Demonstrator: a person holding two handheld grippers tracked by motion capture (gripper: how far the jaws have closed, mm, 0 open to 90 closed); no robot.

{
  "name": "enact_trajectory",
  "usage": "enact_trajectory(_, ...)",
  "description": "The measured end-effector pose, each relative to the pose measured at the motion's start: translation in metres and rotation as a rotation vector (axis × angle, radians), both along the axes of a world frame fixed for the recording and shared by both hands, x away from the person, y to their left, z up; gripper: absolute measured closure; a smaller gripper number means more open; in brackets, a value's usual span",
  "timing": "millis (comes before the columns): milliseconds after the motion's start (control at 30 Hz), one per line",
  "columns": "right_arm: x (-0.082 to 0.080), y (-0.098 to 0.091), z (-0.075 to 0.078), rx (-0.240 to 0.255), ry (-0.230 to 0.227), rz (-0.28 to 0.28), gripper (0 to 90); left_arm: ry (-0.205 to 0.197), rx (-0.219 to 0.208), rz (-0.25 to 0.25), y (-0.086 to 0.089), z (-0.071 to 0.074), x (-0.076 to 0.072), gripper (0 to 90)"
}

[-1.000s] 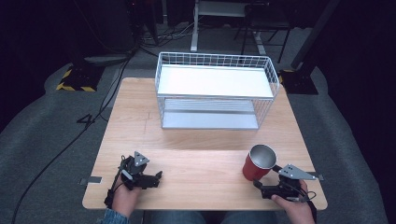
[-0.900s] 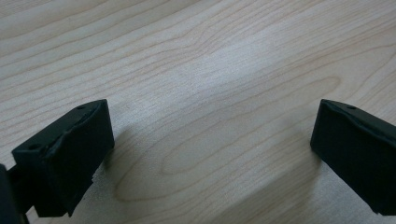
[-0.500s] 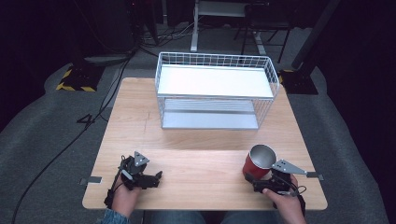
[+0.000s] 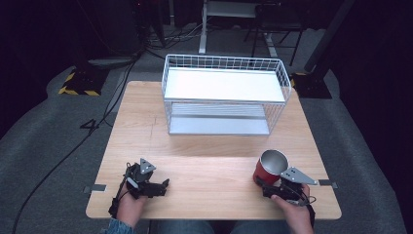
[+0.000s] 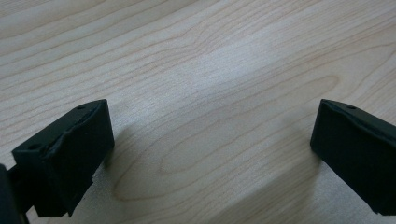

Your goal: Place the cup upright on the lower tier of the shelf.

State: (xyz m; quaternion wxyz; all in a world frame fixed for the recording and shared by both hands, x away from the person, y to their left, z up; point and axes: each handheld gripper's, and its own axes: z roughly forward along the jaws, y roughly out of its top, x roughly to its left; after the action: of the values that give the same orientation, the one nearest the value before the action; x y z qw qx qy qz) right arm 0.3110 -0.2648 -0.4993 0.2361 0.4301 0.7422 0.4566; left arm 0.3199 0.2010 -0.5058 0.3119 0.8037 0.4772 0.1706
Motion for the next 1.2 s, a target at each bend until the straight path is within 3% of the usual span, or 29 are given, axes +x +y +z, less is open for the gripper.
enact_trajectory(267, -0.001, 0.000, 0.000, 0.001, -0.006, -0.004, 16.7, 0.001, 0.000, -0.001, 0.000, 0.000, 0.000, 0.1)
enact_trajectory(400, 0.000, -0.002, 0.001, 0.037, 0.012, -0.018, 16.8, -0.002, 0.000, 0.001, 0.000, 0.000, 0.000, 0.0)
enact_trajectory(633, -0.001, -0.003, 0.007, 0.042, 0.003, -0.013, 16.8, -0.002, 0.000, 0.001, 0.000, 0.000, 0.000, 0.1)
enact_trajectory(1067, 0.009, -0.001, 0.036, 0.034, -0.003, 0.016, 16.8, -0.004, -0.005, 0.013, -0.001, 0.000, -0.001, 0.4)
enact_trajectory(1200, 0.016, 0.001, 0.047, 0.029, 0.000, 0.023, 16.8, -0.016, -0.018, 0.001, -0.001, 0.001, -0.003, 5.3)
